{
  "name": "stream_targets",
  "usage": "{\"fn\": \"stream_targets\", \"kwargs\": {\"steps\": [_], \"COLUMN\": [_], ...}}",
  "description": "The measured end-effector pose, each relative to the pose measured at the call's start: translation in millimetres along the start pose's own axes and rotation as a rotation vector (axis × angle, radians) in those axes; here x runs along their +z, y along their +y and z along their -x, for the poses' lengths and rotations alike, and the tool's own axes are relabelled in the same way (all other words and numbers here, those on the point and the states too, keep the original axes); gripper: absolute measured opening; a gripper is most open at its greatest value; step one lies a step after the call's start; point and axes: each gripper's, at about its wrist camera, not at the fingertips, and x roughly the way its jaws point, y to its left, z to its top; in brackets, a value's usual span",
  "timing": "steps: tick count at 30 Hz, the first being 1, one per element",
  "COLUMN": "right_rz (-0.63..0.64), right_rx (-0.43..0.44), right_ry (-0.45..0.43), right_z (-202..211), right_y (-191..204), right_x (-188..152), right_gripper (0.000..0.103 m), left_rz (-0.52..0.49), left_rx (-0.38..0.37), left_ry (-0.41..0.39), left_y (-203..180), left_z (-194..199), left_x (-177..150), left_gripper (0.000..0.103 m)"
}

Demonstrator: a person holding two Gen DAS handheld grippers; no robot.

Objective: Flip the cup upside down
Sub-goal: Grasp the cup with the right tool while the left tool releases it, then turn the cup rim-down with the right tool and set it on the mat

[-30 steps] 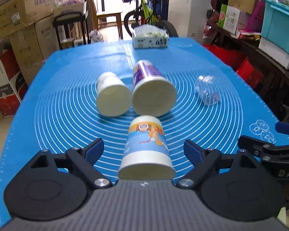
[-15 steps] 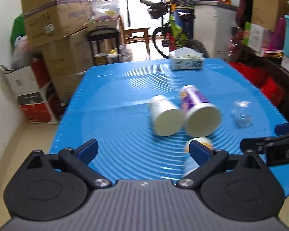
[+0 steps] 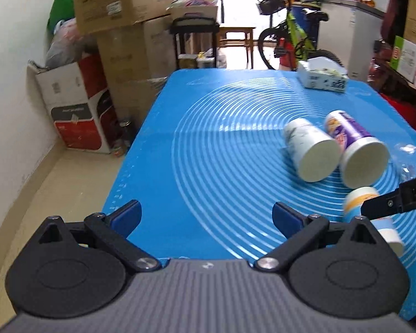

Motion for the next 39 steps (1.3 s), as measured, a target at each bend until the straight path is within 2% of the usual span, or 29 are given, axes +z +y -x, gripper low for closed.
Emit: {"fn": "stream_targets", "kwargs": {"steps": [2, 7, 8, 9, 10, 12, 16, 20, 25, 27, 29, 31, 33, 39], "right_rz": [-0.033, -0.069, -0.078, -0.089, -0.082, -0.031, 0.009, 0.138, 0.222, 0.197, 0.157, 0.17, 0.217, 0.295], "right_rx": [0.028, 0.041, 0.058, 0.078, 0.072, 0.053, 0.074, -0.105, -0.271, -0.287, -0.262, -0.255, -0.27, -0.273], "right_ry": [0.034, 0.097, 0.099, 0.095, 0.085, 0.036, -0.076, -0.269, -0.479, -0.546, -0.599, -0.658, -0.698, -0.698], "right_z": [-9.8, -32.5, -34.6, -34.9, -32.6, -25.6, -3.0, 19.1, 22.4, 18.0, 16.4, 14.1, 10.6, 3.1], "right_y": [-2.2, -7.0, -8.9, -9.7, -7.7, -3.0, -6.1, -7.7, -24.7, -37.4, -56.1, -65.8, -65.7, -68.1], "right_x": [4.5, 7.0, 6.5, 5.2, 4.2, 0.4, -10.5, -25.6, -51.7, -55.7, -57.2, -62.0, -67.6, -83.2], "right_gripper": [0.092, 0.071, 0.07, 0.062, 0.062, 0.061, 0.061, 0.061, 0.061, 0.061, 0.061, 0.061, 0.061, 0.061], "left_rz": [0.0, 0.018, 0.028, 0.036, 0.044, 0.057, 0.062, 0.054, 0.083, 0.103, 0.11, 0.106, 0.097, 0.087], "left_rx": [0.009, -0.005, -0.012, -0.017, -0.023, -0.046, -0.074, -0.064, -0.103, -0.115, -0.127, -0.135, -0.133, -0.143], "left_ry": [0.004, 0.021, 0.021, 0.022, 0.025, 0.034, 0.021, -0.02, -0.03, -0.039, -0.048, -0.058, -0.069, -0.066], "left_y": [2.4, 5.4, 5.9, 6.4, 6.6, 6.8, 1.9, -5.7, -11.9, -14.6, -18.3, -22.6, -27.0, -37.2], "left_z": [-3.0, -6.8, -6.8, -7.4, -7.6, -7.7, -6.0, -1.7, 0.3, 2.0, 3.8, 5.7, 7.4, 7.3], "left_x": [-2.0, -5.2, -5.9, -6.4, -6.5, -6.0, -7.2, -8.0, -9.8, -10.3, -10.2, -9.3, -9.1, -12.4], "left_gripper": [0.099, 0.099, 0.099, 0.099, 0.099, 0.099, 0.099, 0.099, 0.099, 0.099, 0.099, 0.099, 0.099, 0.099]}}
